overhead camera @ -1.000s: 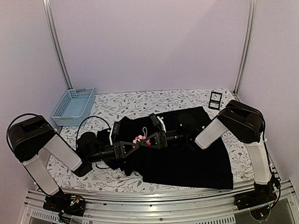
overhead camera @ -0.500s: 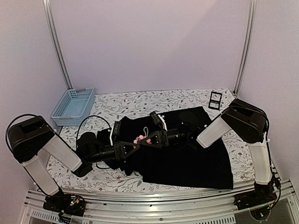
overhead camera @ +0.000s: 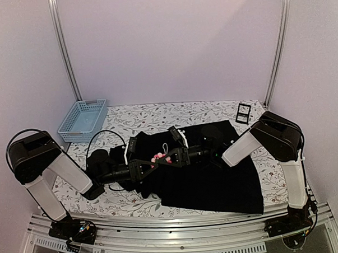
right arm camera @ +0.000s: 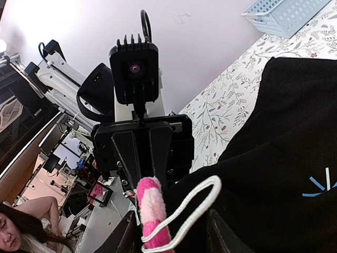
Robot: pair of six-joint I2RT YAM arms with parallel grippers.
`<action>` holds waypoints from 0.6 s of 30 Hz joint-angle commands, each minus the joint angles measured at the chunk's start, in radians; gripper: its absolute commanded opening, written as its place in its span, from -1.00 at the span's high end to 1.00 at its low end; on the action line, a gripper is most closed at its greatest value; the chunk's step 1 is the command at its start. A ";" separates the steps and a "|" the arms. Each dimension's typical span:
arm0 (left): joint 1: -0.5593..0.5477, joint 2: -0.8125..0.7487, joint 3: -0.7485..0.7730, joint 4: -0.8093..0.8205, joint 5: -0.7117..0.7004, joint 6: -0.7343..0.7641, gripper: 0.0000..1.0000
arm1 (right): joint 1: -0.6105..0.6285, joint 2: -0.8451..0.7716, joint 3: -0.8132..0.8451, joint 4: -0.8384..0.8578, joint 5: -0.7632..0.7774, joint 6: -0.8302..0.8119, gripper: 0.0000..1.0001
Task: Pin the brooch onto the clothing
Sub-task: Pin the flattened clothing at the center of the board.
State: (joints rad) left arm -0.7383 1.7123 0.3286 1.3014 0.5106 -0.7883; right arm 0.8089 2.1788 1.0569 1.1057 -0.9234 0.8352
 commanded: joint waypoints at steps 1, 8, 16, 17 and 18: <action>-0.013 -0.023 0.009 0.019 -0.002 0.007 1.00 | -0.019 -0.029 -0.027 -0.028 0.000 -0.016 0.15; 0.003 -0.001 0.013 -0.063 -0.029 -0.083 1.00 | -0.037 -0.094 -0.049 -0.057 -0.001 -0.078 0.01; 0.004 0.021 0.015 -0.025 -0.030 -0.089 1.00 | -0.014 0.007 -0.013 0.092 -0.028 0.027 -0.30; 0.004 0.022 0.015 -0.024 -0.030 -0.088 1.00 | -0.010 0.022 -0.008 0.112 -0.036 0.043 -0.30; 0.004 0.023 0.014 -0.023 -0.031 -0.088 1.00 | -0.006 0.033 -0.007 0.140 -0.043 0.056 -0.29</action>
State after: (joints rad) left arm -0.7376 1.7157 0.3290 1.2613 0.4854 -0.8700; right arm 0.7853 2.1475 1.0294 1.1576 -0.9375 0.8368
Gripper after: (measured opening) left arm 0.090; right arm 0.647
